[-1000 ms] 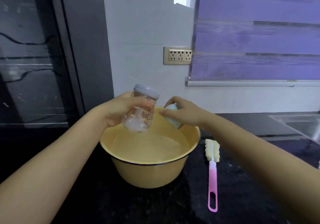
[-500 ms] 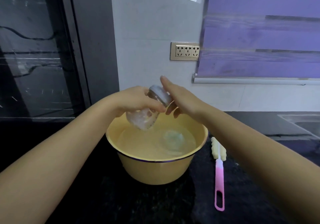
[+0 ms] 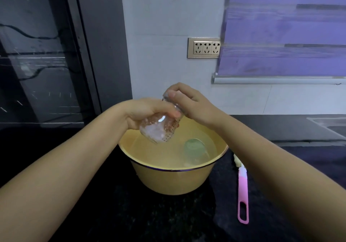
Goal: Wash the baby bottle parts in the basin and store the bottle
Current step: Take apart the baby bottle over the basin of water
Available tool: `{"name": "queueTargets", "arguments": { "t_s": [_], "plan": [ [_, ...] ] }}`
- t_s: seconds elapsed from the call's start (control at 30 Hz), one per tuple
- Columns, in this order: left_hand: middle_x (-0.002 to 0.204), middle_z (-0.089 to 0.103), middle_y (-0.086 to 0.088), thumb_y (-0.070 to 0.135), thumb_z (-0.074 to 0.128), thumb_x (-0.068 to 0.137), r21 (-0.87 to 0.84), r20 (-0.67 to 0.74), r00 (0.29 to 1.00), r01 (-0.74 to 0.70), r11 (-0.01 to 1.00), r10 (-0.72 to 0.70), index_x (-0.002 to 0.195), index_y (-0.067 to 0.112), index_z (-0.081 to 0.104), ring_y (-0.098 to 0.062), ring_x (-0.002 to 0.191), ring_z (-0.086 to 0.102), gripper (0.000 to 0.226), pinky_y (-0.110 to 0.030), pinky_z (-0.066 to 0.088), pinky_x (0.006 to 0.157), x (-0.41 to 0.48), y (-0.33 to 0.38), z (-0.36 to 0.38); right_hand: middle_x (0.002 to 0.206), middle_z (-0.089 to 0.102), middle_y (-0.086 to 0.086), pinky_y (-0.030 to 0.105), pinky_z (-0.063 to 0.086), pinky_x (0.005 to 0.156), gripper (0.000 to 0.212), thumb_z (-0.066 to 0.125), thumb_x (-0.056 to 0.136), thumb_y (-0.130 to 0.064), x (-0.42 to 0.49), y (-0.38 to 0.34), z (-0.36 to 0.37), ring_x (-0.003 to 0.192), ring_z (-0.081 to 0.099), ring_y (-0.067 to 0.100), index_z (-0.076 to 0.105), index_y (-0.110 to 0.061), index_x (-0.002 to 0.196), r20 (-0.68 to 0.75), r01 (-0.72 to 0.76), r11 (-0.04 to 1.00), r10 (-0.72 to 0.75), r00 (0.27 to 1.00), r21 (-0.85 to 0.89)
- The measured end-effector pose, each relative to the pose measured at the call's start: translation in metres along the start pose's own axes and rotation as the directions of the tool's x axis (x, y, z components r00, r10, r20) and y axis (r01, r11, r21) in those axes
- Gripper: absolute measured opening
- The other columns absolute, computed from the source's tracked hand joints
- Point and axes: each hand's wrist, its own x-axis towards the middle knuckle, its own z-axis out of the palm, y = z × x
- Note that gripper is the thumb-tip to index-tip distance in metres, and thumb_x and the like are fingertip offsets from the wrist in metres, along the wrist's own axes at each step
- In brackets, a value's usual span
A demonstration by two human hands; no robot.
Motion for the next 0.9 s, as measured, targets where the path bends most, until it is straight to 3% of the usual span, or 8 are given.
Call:
{"name": "queueTargets", "arguments": {
  "t_s": [0.13, 0.2, 0.37, 0.5, 0.6, 0.7, 0.8, 0.9],
  "plan": [
    [0.08, 0.066, -0.006, 0.031, 0.075, 0.055, 0.195, -0.163, 0.986, 0.047, 0.98, -0.015, 0.086, 0.012, 0.068, -0.022, 0.079, 0.062, 0.037, -0.035, 0.046, 0.078, 0.004, 0.0, -0.006, 0.087, 0.066, -0.021, 0.035, 0.05, 0.085, 0.031, 0.049, 0.082, -0.031, 0.002, 0.015, -0.002, 0.086, 0.061, 0.009, 0.063, -0.041, 0.109, 0.124, -0.158, 0.965, 0.134, 0.983, 0.209],
    [0.072, 0.064, -0.001, 0.036, 0.072, 0.056, 0.393, -0.288, 0.958, 0.131, 0.91, -0.013, 0.072, 0.017, 0.066, -0.02, 0.076, 0.059, 0.026, -0.03, 0.044, 0.071, 0.008, 0.0, -0.004, 0.094, 0.066, -0.018, 0.039, 0.05, 0.091, 0.029, 0.047, 0.08, -0.052, 0.001, 0.026, 0.004, 0.093, 0.062, 0.009, 0.063, -0.043, 0.103, 0.123, -0.264, 0.956, 0.249, 0.961, 0.13],
    [0.065, 0.057, 0.003, 0.035, 0.075, 0.065, 0.616, -0.418, 0.907, 0.247, 0.748, 0.044, 0.074, 0.013, 0.068, -0.017, 0.067, 0.058, 0.024, -0.024, 0.043, 0.059, 0.012, 0.001, 0.003, 0.08, 0.063, 0.005, 0.031, 0.054, 0.065, 0.062, 0.044, 0.086, -0.066, 0.001, 0.032, 0.008, 0.066, 0.061, 0.017, 0.066, -0.009, 0.097, 0.061, -0.355, 0.933, 0.358, 0.932, -0.058],
    [0.064, 0.056, 0.005, 0.033, 0.076, 0.063, 0.651, -0.378, 0.925, 0.229, 0.724, 0.047, 0.058, 0.024, 0.059, -0.015, 0.067, 0.057, 0.019, -0.027, 0.043, 0.062, 0.013, -0.001, 0.004, 0.081, 0.061, 0.0, 0.032, 0.048, 0.077, 0.021, 0.062, 0.073, -0.032, -0.002, 0.039, 0.003, 0.075, 0.056, 0.013, 0.069, -0.024, 0.091, 0.107, -0.321, 0.939, 0.309, 0.945, 0.12],
    [0.074, 0.061, 0.001, 0.034, 0.076, 0.063, 0.659, -0.381, 0.922, 0.221, 0.719, 0.066, 0.07, 0.022, 0.064, -0.018, 0.075, 0.061, 0.018, -0.03, 0.046, 0.065, 0.014, -0.001, 0.003, 0.109, 0.064, -0.005, 0.032, 0.05, 0.085, 0.045, 0.062, 0.075, -0.042, -0.005, 0.039, 0.002, 0.095, 0.061, 0.009, 0.059, -0.034, 0.118, 0.127, -0.38, 0.914, 0.364, 0.923, 0.139],
    [0.073, 0.06, 0.002, 0.032, 0.075, 0.067, 0.695, -0.35, 0.933, 0.202, 0.69, 0.079, 0.073, 0.018, 0.066, -0.016, 0.073, 0.059, 0.018, -0.027, 0.044, 0.062, 0.016, 0.002, 0.005, 0.096, 0.064, 0.001, 0.035, 0.056, 0.08, 0.06, 0.055, 0.081, -0.063, -0.008, 0.035, 0.006, 0.085, 0.065, 0.014, 0.06, -0.012, 0.112, 0.085, -0.384, 0.923, 0.383, 0.92, -0.006],
    [0.065, 0.056, 0.005, 0.034, 0.077, 0.064, 0.656, -0.326, 0.944, 0.184, 0.732, 0.054, 0.06, 0.022, 0.062, -0.013, 0.064, 0.055, 0.02, -0.024, 0.04, 0.059, 0.016, 0.006, 0.003, 0.091, 0.065, 0.003, 0.034, 0.053, 0.079, 0.053, 0.069, 0.07, -0.048, -0.006, 0.034, 0.005, 0.08, 0.063, 0.013, 0.064, -0.009, 0.106, 0.001, -0.307, 0.947, 0.308, 0.951, 0.089],
    [0.075, 0.061, 0.001, 0.039, 0.075, 0.057, 0.519, -0.246, 0.969, 0.119, 0.846, 0.014, 0.077, 0.012, 0.069, -0.015, 0.074, 0.058, 0.034, -0.029, 0.042, 0.072, 0.013, 0.011, 0.0, 0.097, 0.066, 0.005, 0.037, 0.048, 0.089, 0.045, 0.072, 0.061, -0.037, -0.005, 0.032, 0.0, 0.086, 0.061, 0.015, 0.069, -0.019, 0.103, -0.048, -0.214, 0.948, 0.231, 0.972, 0.238]
  ]
}}
